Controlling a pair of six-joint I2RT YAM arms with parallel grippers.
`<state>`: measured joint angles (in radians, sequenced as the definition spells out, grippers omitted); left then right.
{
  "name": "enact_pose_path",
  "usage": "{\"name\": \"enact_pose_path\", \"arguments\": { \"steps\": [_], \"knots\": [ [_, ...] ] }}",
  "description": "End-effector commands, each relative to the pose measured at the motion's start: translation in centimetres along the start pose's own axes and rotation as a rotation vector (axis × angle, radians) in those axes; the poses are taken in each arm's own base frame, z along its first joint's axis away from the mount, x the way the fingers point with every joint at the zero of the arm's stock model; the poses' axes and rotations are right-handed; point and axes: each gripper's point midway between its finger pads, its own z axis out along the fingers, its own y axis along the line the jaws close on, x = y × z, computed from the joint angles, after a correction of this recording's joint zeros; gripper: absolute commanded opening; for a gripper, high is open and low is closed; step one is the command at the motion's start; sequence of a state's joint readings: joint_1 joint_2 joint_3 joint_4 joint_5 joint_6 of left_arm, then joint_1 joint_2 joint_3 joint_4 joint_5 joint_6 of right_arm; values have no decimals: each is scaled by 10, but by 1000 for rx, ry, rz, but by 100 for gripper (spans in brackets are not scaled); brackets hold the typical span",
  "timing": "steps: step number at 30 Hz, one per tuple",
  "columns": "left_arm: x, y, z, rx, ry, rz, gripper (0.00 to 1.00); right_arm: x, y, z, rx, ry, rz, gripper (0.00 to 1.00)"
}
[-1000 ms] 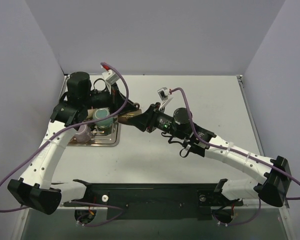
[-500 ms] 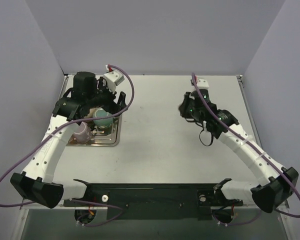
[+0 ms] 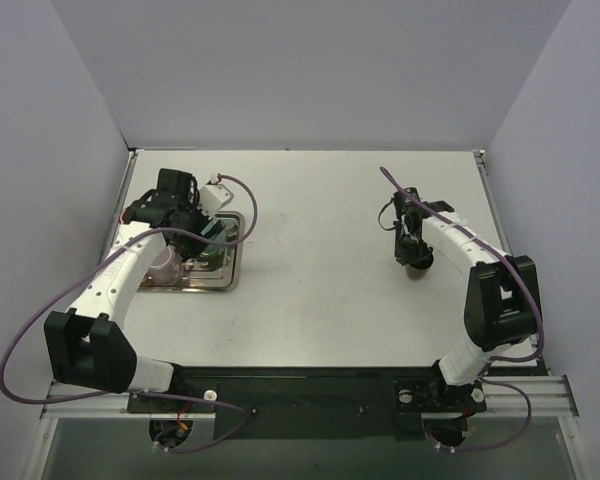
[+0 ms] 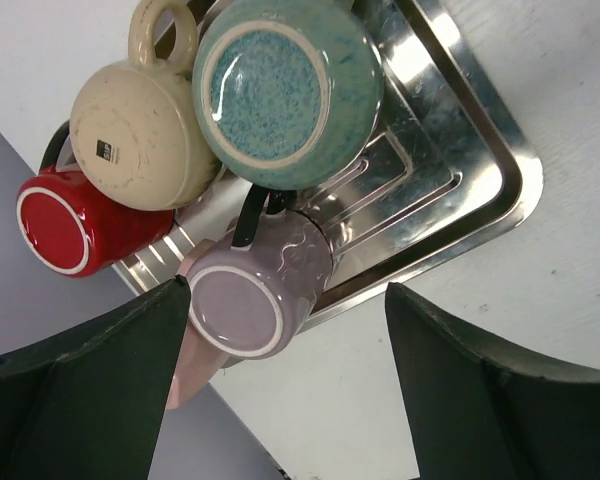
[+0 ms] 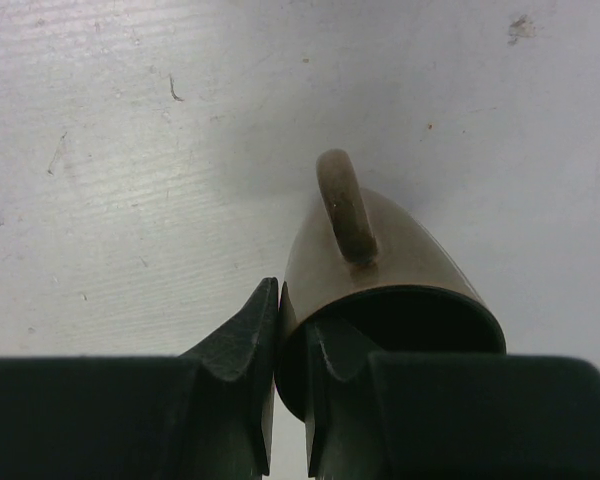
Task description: Turn the mug right side up
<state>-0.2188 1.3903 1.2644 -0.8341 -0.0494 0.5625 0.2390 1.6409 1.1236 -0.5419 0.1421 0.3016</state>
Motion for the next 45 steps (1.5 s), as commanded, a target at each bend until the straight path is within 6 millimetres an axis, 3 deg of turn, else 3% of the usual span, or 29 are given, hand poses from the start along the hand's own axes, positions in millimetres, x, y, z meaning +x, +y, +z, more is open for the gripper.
{"name": "enact_pose_path", "arguments": {
  "steps": [1, 4, 8, 12, 15, 16, 17, 23, 27, 34, 37, 40, 45],
  "knots": [
    [0, 10, 5, -20, -26, 64, 89, -1, -3, 1, -39, -5, 19, 0],
    [-13, -1, 10, 47, -77, 76, 89, 2, -6, 5, -45, -1, 36, 0],
    [-30, -8, 20, 97, -114, 103, 90, 6, -7, 8, -44, 6, 35, 14],
    [-58, -11, 33, 114, -146, 150, 93, 8, -6, 0, -60, -2, 24, 53],
    [-78, -13, 45, 118, -147, 202, 93, 1, -10, -24, -62, -73, 20, 72],
    [-87, -15, 54, 118, -140, 231, 93, 2, -10, -28, -66, -79, 15, 86],
    [-85, -13, 71, 98, -97, 241, 93, 0, -8, -39, -85, -109, 14, 90],
    [-100, 4, 123, 60, -2, 282, 92, 4, -11, -63, -96, -166, 0, 95],
    [-85, 6, 147, 127, 112, 279, 82, 9, -8, -69, -128, -167, -5, 95],
    [-69, -17, 151, 259, 118, 319, 67, 6, -4, -84, -138, -206, -26, 95],
    [-54, -21, 155, 287, 180, 335, 51, 6, -5, -87, -130, -215, -29, 96],
    [-44, -20, 158, 295, 217, 341, 42, 7, -5, -90, -138, -226, -28, 96],
    [-41, -26, 158, 332, 216, 344, 40, 6, -6, -98, -144, -252, -25, 96]
  ]
}}
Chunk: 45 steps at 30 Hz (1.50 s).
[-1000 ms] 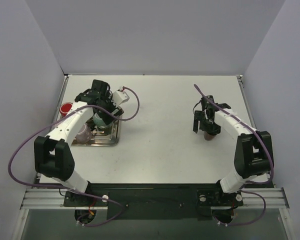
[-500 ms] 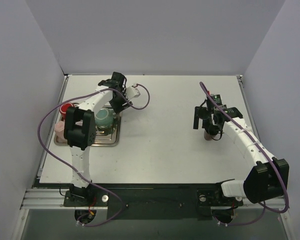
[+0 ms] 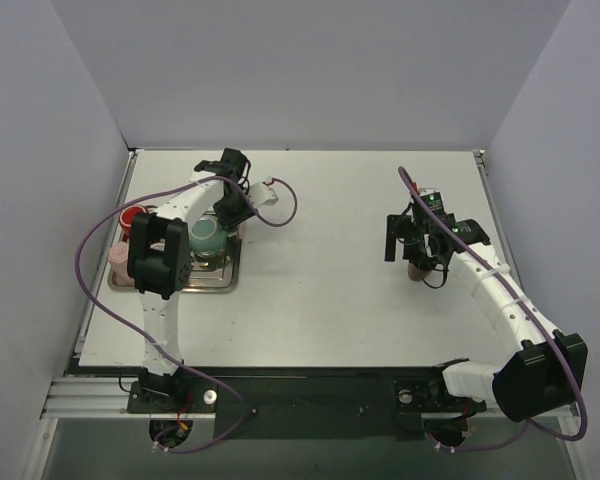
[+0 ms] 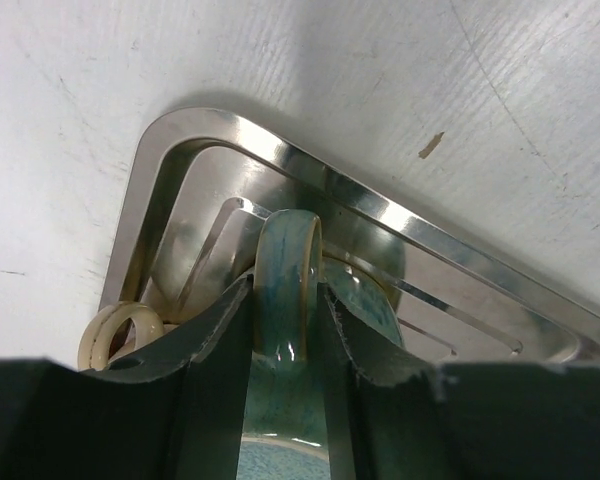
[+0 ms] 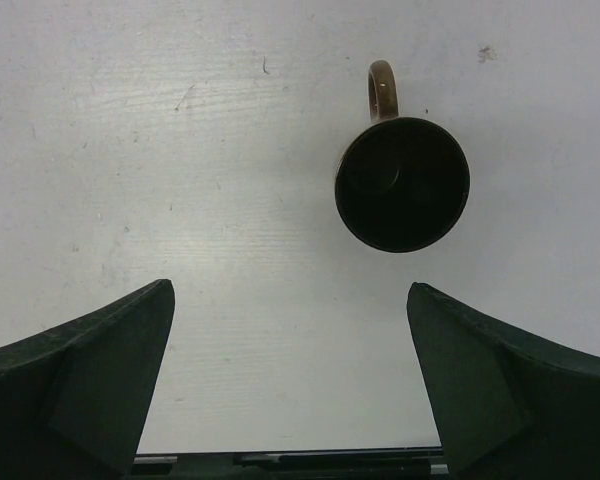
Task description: Turn the mug right side up
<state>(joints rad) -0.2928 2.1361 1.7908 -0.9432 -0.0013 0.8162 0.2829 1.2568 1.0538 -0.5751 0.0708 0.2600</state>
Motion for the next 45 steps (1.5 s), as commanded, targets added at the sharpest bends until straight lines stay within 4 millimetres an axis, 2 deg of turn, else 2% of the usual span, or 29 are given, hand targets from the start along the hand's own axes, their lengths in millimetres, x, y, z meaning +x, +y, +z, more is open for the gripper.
{"name": "enact_pose_path", "arguments": {
  "steps": [1, 2, 4, 5, 8, 10, 12, 13, 14, 15, 17, 18, 19, 20, 21, 22, 23, 24, 25, 26, 27, 28, 30, 34, 40, 41, 43, 44, 45],
  "knots": [
    [4, -10, 1, 65, -3, 24, 40, 4, -5, -16, 15, -16, -8, 96],
    [3, -10, 2, 66, -4, 22, 38, 4, -5, -17, 16, -16, -9, 96],
    [1, -9, 4, 64, -8, 15, 16, 5, -4, -22, 6, -30, -9, 96],
    [0, -9, 5, 64, -8, 10, 0, 4, -4, -27, 1, -43, -8, 96],
    [-6, -12, -7, 77, -32, -3, 0, 3, -5, -34, -3, -63, -2, 96],
    [-14, -11, -25, 64, -80, -27, 0, 0, -3, -43, -12, -89, 2, 96],
    [-28, -7, -57, 30, -165, -69, 0, -4, 1, -54, -29, -117, -2, 96],
    [-37, 0, -83, -17, -226, -80, 0, -7, 4, -60, -45, -141, 2, 96],
    [-43, -1, -94, -20, -267, -122, 0, -10, 11, -66, -72, -159, -4, 96],
    [-52, 5, -120, -69, -338, -140, 0, -14, 17, -73, -90, -189, 4, 96],
    [-62, 4, -149, -88, -435, -192, 0, -23, 36, -85, -152, -255, 19, 96],
    [-68, 1, -155, -75, -474, -217, 0, -17, 57, -89, -229, -265, -16, 96],
    [-70, -3, -171, -77, -513, -244, 0, -30, 76, -96, -307, -331, -7, 96],
    [-75, -11, -177, -38, -552, -251, 0, -19, 100, -99, -399, -328, -41, 96],
    [-82, -20, -193, 5, -616, -261, 0, -33, 119, -108, -476, -398, -14, 97],
    [-86, -25, -201, 23, -652, -276, 0, -23, 143, -113, -569, -387, -50, 97],
    [-94, -36, -221, 71, -724, -297, 0, -37, 161, -126, -650, -448, -23, 98],
    [-100, -41, -234, 90, -773, -294, 0, -35, 180, -133, -729, -450, -32, 98],
    [-105, -53, -254, 139, -831, -320, 0, -49, 199, -152, -831, -504, 2, 98],
    [-111, -61, -273, 163, -880, -311, 0, -49, 213, -156, -874, -496, 9, 98],
    [-115, -73, -287, 228, -920, -321, 0, -62, 227, -177, -964, -543, 45, 98],
    [-119, -80, -303, 247, -954, -309, 0, -60, 241, -181, -1009, -533, 44, 97],
    [-123, -94, -328, 311, -1008, -309, 0, -76, 265, -209, -1151, -593, 112, 97],
    [-125, -112, -362, 399, -1082, -296, 0, -82, 291, -227, -1277, -593, 143, 97],
    [-125, -133, -388, 509, -1152, -279, 0, -95, 297, -242, -1338, -641, 166, 96],
    [-125, -139, -385, 559, -1141, -303, 0, -95, 299, -246, -1360, -637, 168, 93],
    [-130, -143, -396, 612, -1193, -284, 0, -98, 304, -257, -1410, -639, 174, 85],
    [-131, -147, -396, 638, -1196, -285, 0, -99, 306, -258, -1422, -632, 183, 70],
    [-133, -151, -398, 675, -1206, -282, 0, -99, 309, -260, -1436, -625, 176, 63]
  ]
}}
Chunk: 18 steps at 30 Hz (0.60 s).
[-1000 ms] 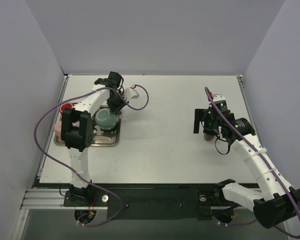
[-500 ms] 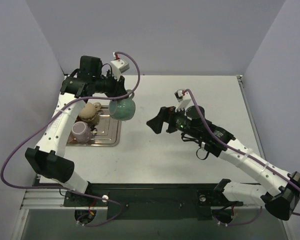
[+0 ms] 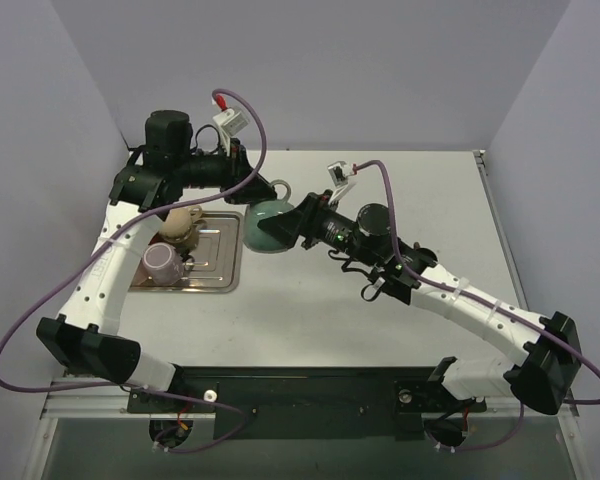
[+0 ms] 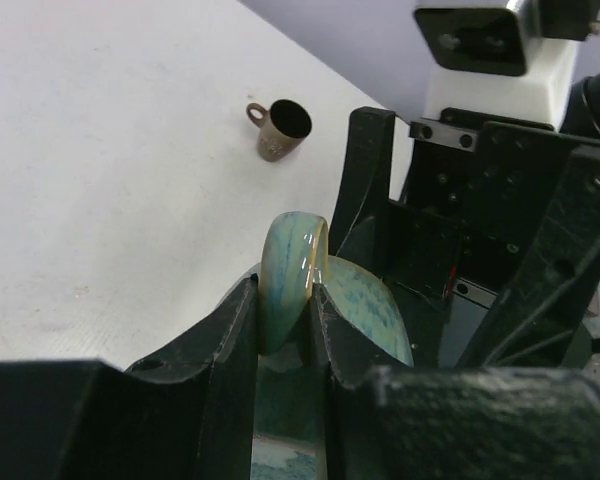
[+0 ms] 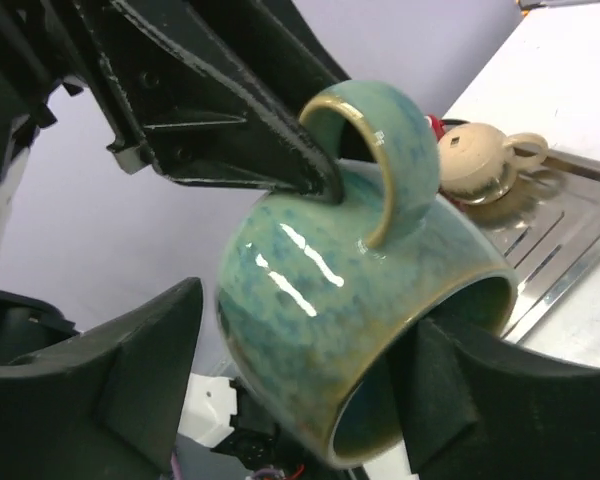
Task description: Turn the mug right side up
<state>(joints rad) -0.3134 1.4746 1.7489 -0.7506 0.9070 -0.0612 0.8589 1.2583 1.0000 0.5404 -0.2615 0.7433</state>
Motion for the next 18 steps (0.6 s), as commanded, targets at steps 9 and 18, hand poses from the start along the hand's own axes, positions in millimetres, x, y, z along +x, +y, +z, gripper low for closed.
{"name": "enact_pose_path", "arguments": {
  "steps": [9, 18],
  "knots": [
    [-4, 50, -15, -314, 19, 128, 91, -38, -23, -23, 272, -24, -158, 0],
    [74, 163, -73, -793, 414, 349, 91, 21, -207, -101, 926, 371, -167, 0]
  ]
}}
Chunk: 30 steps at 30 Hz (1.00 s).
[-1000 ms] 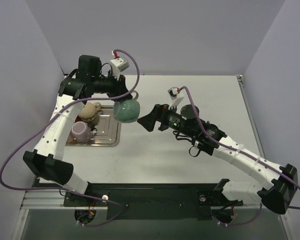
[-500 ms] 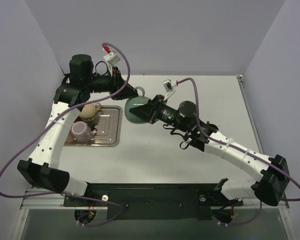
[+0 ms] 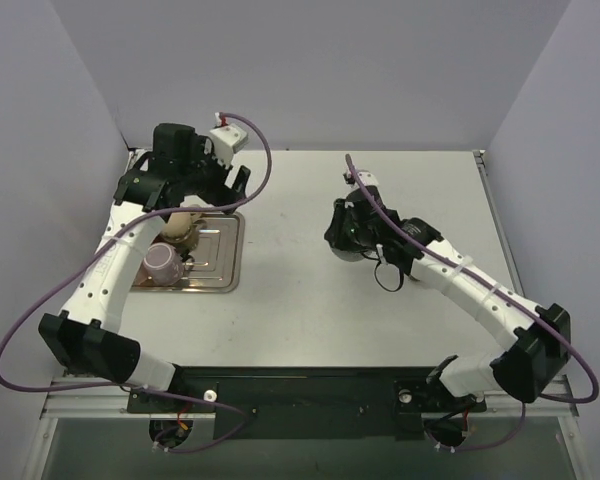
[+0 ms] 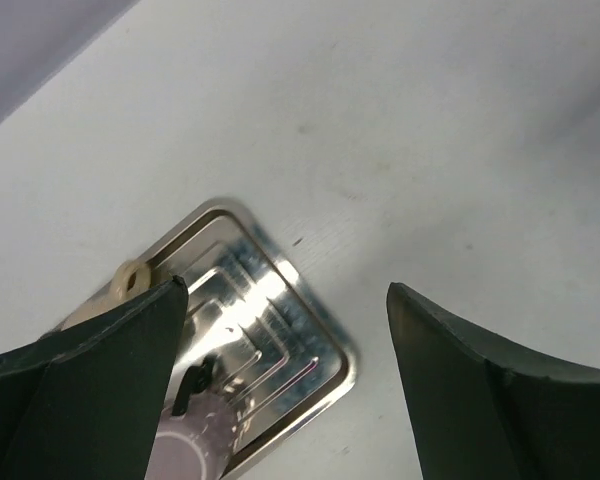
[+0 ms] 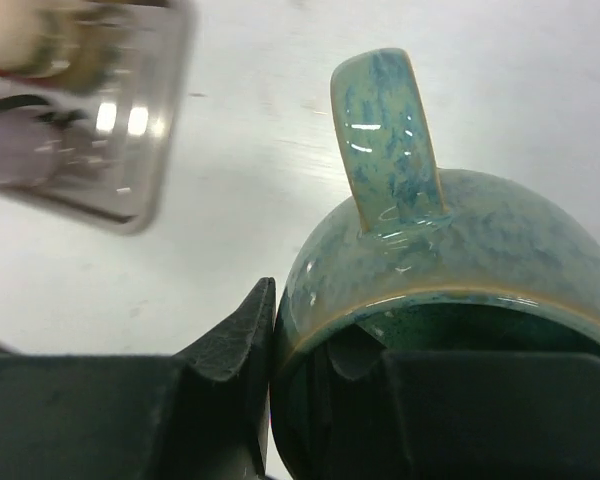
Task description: Turn the mug right side up
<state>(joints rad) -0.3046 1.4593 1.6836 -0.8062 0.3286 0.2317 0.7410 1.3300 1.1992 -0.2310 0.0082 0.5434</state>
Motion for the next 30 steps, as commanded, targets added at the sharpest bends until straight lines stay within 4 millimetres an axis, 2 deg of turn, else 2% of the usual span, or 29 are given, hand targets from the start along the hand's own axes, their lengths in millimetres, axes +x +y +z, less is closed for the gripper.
{"name": "enact_pose_path", "arguments": {
  "steps": [1, 3, 6, 7, 12, 13, 16, 19, 22, 23, 24, 25, 26, 27, 30],
  "knots": [
    [69, 56, -1, -211, 283, 245, 91, 26, -90, 19, 271, 128, 2, 0],
    [107, 64, 3, -219, 402, 326, 92, 41, -110, 31, 312, 190, 13, 0],
    [140, 82, 4, -253, 512, 436, 92, 61, -123, 48, 325, 272, 28, 0],
    [151, 88, 7, -262, 534, 454, 93, 60, -125, 50, 326, 277, 32, 0],
    [174, 105, 14, -252, 595, 420, 93, 73, -150, 66, 382, 321, 67, 0],
    [177, 111, 11, -253, 605, 406, 93, 78, -150, 69, 369, 342, 76, 0],
    [193, 126, 21, -231, 646, 413, 93, 86, -162, 74, 401, 356, 89, 0],
    [210, 143, 29, -211, 675, 410, 93, 92, -165, 86, 378, 347, 134, 0],
    [219, 147, 35, -160, 684, 434, 93, 102, -173, 88, 358, 340, 200, 0],
    [224, 144, 37, -125, 702, 434, 91, 101, -173, 88, 353, 326, 205, 4],
    [222, 143, 39, -109, 699, 447, 88, 101, -174, 87, 355, 326, 202, 14],
    [232, 139, 39, -74, 731, 439, 87, 101, -172, 85, 352, 329, 198, 19],
    [233, 138, 40, -58, 743, 447, 84, 100, -171, 85, 349, 332, 196, 27],
    [242, 137, 41, -40, 773, 442, 82, 100, -171, 81, 352, 343, 189, 29],
    [256, 141, 41, -31, 842, 438, 71, 93, -167, 72, 352, 338, 173, 48]
  ]
}}
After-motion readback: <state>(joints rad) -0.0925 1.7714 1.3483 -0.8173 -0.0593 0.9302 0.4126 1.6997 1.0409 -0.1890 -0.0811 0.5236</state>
